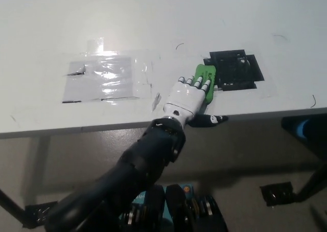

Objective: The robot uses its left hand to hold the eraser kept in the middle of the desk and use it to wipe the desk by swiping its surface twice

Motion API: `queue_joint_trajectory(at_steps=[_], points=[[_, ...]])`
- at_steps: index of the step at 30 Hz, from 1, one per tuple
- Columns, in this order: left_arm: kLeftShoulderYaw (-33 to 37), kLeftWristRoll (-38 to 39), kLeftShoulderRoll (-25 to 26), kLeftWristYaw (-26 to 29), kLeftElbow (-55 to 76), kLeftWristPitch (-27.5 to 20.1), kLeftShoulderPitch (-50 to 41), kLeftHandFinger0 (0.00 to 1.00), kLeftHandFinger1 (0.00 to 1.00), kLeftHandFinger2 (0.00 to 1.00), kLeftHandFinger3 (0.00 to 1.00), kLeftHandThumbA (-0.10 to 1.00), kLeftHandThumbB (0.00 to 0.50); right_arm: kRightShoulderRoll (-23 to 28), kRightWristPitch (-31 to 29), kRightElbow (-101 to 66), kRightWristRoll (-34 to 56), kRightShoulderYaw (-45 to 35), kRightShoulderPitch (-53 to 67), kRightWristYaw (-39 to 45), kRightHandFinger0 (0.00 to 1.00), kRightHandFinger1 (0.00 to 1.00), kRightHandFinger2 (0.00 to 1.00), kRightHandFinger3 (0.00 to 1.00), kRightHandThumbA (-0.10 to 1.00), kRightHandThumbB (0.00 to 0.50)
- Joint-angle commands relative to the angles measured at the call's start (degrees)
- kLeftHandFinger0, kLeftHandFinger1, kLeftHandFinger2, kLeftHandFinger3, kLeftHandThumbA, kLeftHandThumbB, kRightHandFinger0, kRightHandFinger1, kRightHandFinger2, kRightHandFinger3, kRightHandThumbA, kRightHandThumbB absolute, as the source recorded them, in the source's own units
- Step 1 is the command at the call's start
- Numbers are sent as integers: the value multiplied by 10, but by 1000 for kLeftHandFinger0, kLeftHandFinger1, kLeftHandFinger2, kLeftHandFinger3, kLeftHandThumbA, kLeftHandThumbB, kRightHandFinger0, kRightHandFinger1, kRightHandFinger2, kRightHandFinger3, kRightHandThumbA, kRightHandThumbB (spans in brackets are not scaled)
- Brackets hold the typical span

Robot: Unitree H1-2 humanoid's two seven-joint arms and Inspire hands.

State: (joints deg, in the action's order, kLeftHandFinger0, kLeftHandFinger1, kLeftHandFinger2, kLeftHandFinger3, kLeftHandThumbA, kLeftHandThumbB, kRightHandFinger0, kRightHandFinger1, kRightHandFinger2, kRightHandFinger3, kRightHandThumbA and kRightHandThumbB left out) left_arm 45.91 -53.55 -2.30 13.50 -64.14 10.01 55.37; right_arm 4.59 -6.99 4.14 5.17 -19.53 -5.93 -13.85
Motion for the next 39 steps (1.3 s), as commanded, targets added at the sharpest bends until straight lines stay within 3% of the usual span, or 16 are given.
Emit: queue_joint_trajectory(at_steps=[1,3,20,26,31,32,39], points=[[-4,23,56,-121,-51,-4,-51,1000,1000,1000,1000,1000,500,4,-25,-17,0,-5,-16,-8,1000,1000,1000,1000,1000,266],[-10,27,68,-124,-53,-1,-53,1000,1000,1000,1000,1000,500,3,-20,-19,-6,-5,-14,-12,1000,1000,1000,1000,1000,232],[-98,65,186,-89,-35,20,-107,1000,1000,1000,1000,1000,500,1,-37,-11,7,-16,-6,-13,1000,1000,1000,1000,1000,269],[-145,82,232,-94,-2,41,-150,1000,1000,1000,1000,1000,500,1,-45,-10,10,-22,-1,-13,1000,1000,1000,1000,1000,236],[-163,85,247,-99,4,37,-172,1000,1000,1000,1000,1000,500,5,-48,-7,21,-30,4,-6,1000,1000,1000,1000,1000,266],[-169,88,245,-99,10,44,-178,1000,1000,1000,1000,1000,500,6,-54,-1,21,-30,4,-5,1000,1000,1000,1000,1000,245],[-175,82,233,-102,15,50,-187,1000,1000,1000,1000,1000,500,1,-64,3,21,-30,8,-6,1000,1000,1000,1000,1000,236]])
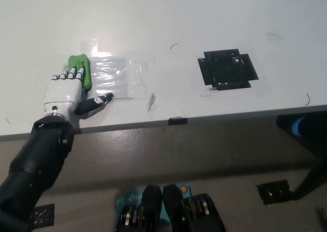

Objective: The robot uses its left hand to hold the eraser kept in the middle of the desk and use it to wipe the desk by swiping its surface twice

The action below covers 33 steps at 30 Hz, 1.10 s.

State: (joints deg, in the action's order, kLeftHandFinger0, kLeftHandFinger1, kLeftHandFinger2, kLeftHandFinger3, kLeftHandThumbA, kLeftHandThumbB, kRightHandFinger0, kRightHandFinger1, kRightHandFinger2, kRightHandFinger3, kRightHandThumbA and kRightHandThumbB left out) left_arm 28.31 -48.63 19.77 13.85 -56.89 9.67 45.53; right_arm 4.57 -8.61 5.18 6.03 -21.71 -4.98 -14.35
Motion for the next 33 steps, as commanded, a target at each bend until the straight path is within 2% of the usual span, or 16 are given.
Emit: queue_joint_trajectory(at_steps=[1,6,8,9,14,18,21,22,23,24,26,27,28,29,30,33], points=[[5,29,10,-110,-62,52,-86,1000,1000,1000,1000,1000,500,1,-46,-7,12,-8,-2,-2,1000,1000,1000,1000,1000,244],[8,28,1,-113,-69,51,-85,1000,1000,1000,1000,1000,500,4,-52,-7,9,-7,0,-1,1000,1000,1000,1000,1000,229],[7,29,-1,-112,-70,54,-85,1000,1000,1000,1000,1000,500,4,-52,-6,9,-7,0,-2,1000,1000,1000,1000,1000,230],[8,28,-1,-111,-69,52,-86,1000,1000,1000,1000,1000,500,4,-50,-4,13,-9,-2,-2,1000,1000,1000,1000,1000,246],[1,33,-1,-99,-49,48,-95,1000,1000,1000,1000,1000,500,5,-44,-7,5,-7,7,-4,1000,1000,1000,1000,1000,228],[-15,37,18,-77,30,28,-84,1000,1000,1000,1000,1000,500,5,-39,-9,4,-5,12,-3,1000,1000,1000,1000,1000,243],[-30,29,49,-87,140,31,-37,1000,1000,1000,1000,1000,499,4,-33,-11,6,-6,19,-3,1000,1000,1000,1000,1000,232],[-34,28,54,-90,158,32,-28,1000,1000,1000,1000,1000,482,4,-34,-12,2,-5,22,-4,1000,1000,1000,1000,1000,234],[-40,25,61,-95,184,38,-16,1000,1000,1000,1000,1000,488,4,-31,-14,4,-5,24,-3,1000,1000,1000,1000,1000,255],[-55,35,69,-105,222,40,-9,1000,1000,1000,1000,1000,456,5,-32,-14,3,-5,27,-2,1000,1000,1000,1000,1000,266],[-68,37,77,-118,253,40,5,1000,1000,1000,1000,1000,485,8,-30,-14,3,-5,30,-2,1000,1000,1000,1000,1000,280],[-81,44,84,-128,285,42,11,1000,1000,1000,1000,1000,484,10,-34,-13,0,-4,31,-1,1000,1000,1000,1000,1000,275],[-97,47,97,-139,331,44,37,1000,1000,1000,1000,1000,423,10,-31,-12,0,-5,32,-1,1000,1000,1000,1000,1000,259],[-106,48,102,-135,340,34,48,1000,1000,1000,1000,1000,462,11,-32,-9,0,-5,32,-1,1000,1000,1000,1000,1000,238],[-113,49,105,-133,353,28,58,1000,1000,1000,1000,1000,480,12,-30,-11,5,-4,36,4,1000,1000,1000,1000,1000,240],[-125,47,117,-154,371,30,92,1000,1000,1000,1000,1000,499,10,-25,-11,5,-3,41,5,1000,1000,1000,1000,1000,239]])
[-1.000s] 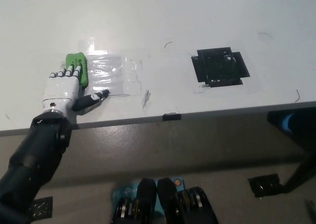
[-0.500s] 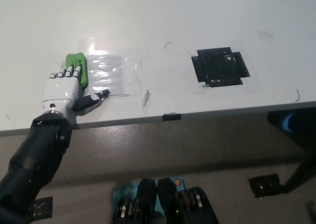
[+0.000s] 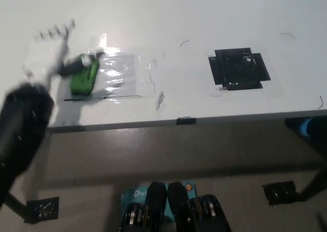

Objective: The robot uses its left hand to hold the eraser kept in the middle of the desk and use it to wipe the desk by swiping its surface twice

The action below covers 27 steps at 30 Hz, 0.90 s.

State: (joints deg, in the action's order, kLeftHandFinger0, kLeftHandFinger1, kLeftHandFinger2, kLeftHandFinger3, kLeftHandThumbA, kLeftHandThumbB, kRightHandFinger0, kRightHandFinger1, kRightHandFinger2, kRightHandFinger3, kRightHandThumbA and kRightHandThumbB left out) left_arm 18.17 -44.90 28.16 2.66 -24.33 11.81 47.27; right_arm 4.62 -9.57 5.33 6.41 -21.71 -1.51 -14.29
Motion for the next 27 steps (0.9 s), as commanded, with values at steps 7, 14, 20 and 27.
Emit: queue_joint_trajectory(at_steps=[7,14,20,27], points=[[-65,20,38,-39,109,13,96,1000,1000,1000,1000,1000,481,10,-10,-18,8,0,14,11,1000,1000,1000,1000,1000,284],[-131,53,-15,-31,338,34,-77,1000,1000,1000,1000,1000,461,18,5,-22,6,0,11,10,1000,1000,1000,1000,1000,257],[-164,120,-112,29,383,-48,-253,1000,1000,1000,1000,1000,468,19,8,-24,9,-2,12,10,1000,1000,1000,1000,1000,262],[-146,135,-192,92,331,-180,-414,1000,1000,1000,1000,1000,427,27,8,-21,-2,2,10,12,1000,1000,1000,1000,1000,266]])
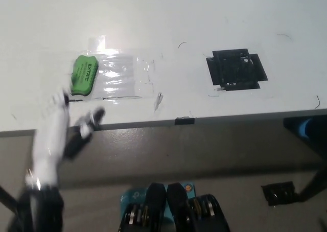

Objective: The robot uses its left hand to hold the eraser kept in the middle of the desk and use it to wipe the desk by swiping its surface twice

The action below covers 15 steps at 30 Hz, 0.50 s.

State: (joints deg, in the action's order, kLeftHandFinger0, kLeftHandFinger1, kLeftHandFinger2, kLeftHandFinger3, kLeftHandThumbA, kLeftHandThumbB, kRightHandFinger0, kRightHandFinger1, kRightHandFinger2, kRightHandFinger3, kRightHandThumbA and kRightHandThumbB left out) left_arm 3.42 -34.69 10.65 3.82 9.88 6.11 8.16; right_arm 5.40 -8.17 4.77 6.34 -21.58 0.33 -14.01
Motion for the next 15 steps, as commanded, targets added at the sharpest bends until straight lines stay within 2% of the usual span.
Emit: queue_joint_trajectory(at_steps=[1,3,5,7,8,9,10,11,14,15], points=[[5,40,-29,86,-25,-137,-47,1000,1000,1000,1000,1000,453,19,-5,-16,4,0,-9,12,1000,1000,1000,1000,1000,280],[4,47,-34,87,-41,-154,-60,1000,1000,1000,1000,1000,466,19,-7,-12,8,0,-12,13,1000,1000,1000,1000,1000,278],[10,48,-39,104,-81,-192,-90,1000,1000,1000,1000,1000,427,19,-6,-10,6,-1,-12,10,1000,1000,1000,1000,1000,272],[8,50,-44,116,-106,-217,-97,1000,1000,1000,1000,1000,427,20,-3,-11,7,-1,-11,10,1000,1000,1000,1000,1000,261],[6,58,-47,114,-112,-220,-99,1000,1000,1000,1000,1000,452,19,-3,-11,7,-1,-11,10,1000,1000,1000,1000,1000,254],[-3,97,-58,105,-155,-236,-111,1000,1000,1000,1000,1000,436,21,-1,-11,7,-1,-11,10,1000,1000,1000,1000,1000,268],[-7,110,-57,96,-167,-238,-110,1000,1000,1000,1000,1000,406,21,-1,-10,8,-2,-12,11,1000,1000,1000,1000,1000,261],[-14,129,-57,84,-182,-237,-105,1000,1000,1000,1000,1000,376,22,-1,-8,10,-1,-13,13,1000,1000,1000,1000,1000,276],[-28,154,-56,67,-198,-234,-91,1000,1000,1000,1000,1000,350,23,-4,-2,8,-1,-17,12,1000,1000,1000,1000,1000,261],[-42,180,-59,57,-218,-223,-83,1000,1000,1000,1000,1000,341,23,-1,-5,6,0,-16,10,1000,1000,1000,1000,1000,281]])
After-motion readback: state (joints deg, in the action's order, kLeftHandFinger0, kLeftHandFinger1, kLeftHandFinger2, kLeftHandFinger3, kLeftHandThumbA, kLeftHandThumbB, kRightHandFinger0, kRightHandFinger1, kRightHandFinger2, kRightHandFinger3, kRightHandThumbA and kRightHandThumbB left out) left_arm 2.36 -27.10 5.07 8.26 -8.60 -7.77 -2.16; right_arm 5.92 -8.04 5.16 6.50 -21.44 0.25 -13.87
